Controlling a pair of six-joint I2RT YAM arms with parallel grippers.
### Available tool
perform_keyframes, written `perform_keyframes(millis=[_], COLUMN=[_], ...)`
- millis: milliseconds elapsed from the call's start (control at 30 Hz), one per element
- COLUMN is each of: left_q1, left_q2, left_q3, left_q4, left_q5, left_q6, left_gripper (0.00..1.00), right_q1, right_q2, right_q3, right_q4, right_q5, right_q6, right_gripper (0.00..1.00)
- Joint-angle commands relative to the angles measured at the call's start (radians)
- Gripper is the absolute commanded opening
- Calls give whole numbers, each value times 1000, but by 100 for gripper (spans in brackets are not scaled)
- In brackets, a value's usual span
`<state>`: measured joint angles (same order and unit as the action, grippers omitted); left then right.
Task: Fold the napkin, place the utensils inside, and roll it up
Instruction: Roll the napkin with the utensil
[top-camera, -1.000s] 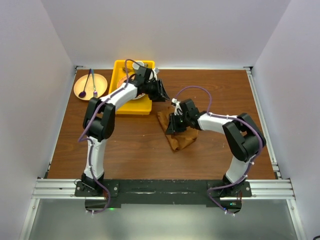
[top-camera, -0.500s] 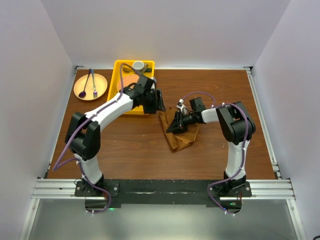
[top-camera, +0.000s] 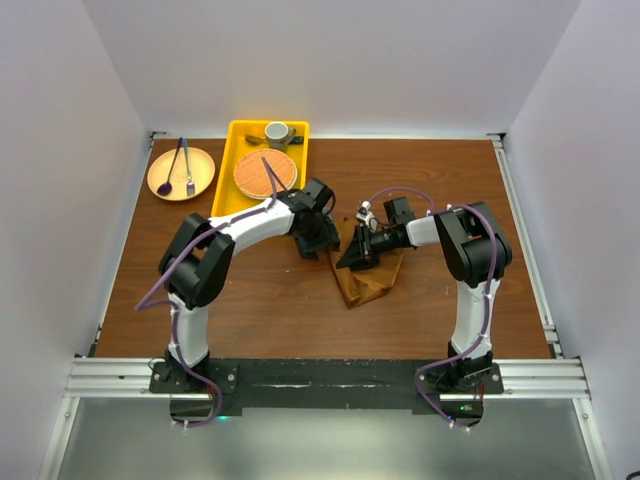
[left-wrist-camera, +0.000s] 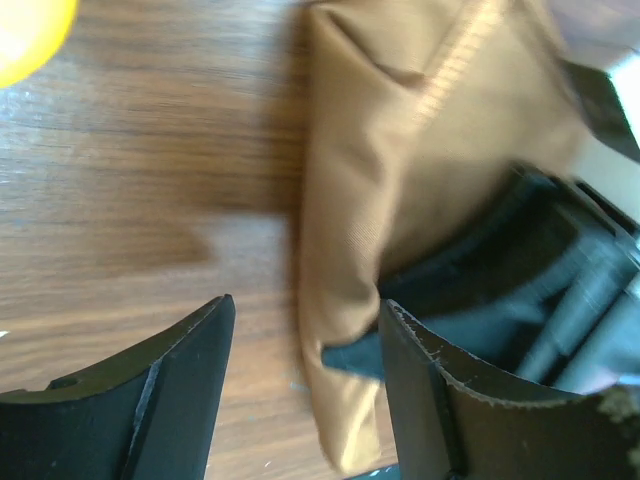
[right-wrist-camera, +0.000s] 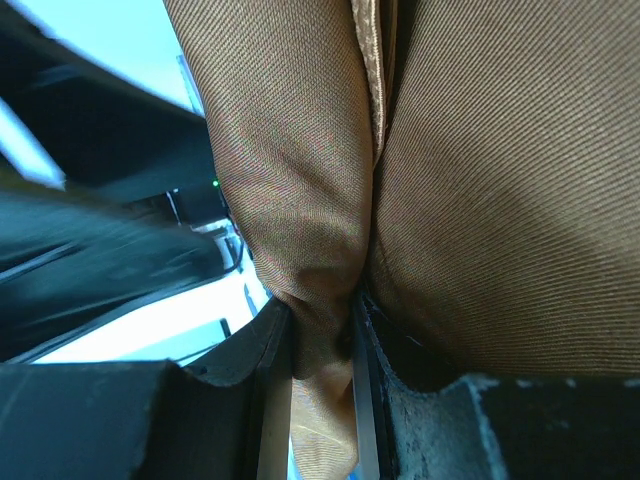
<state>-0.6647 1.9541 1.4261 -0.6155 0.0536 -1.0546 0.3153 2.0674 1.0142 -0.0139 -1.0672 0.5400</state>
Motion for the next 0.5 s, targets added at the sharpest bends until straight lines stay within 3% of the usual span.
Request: perform_keyframes(millis=[0,233,367,467], left_q1=[-13,-21,-24,-26], left_q2=[45,120,134,141], left_q3=[34,88,77,74], left_q4=[23,14,-9,-29], left_q5=[-24,-43,-51,-103], left_q6=[-110,-166,-199,-199], left_gripper=[65,59,47,28], right_q1=[1,1,1,1], right_q2=[20,26,25,22], right_q3=[-19,-20,-22,-14], right_q4=[-43,-35,-32,-46], right_q5=[70,64,65,76], right_q6=[-14,-21,-26,-40], right_gripper=[0,0,0,1])
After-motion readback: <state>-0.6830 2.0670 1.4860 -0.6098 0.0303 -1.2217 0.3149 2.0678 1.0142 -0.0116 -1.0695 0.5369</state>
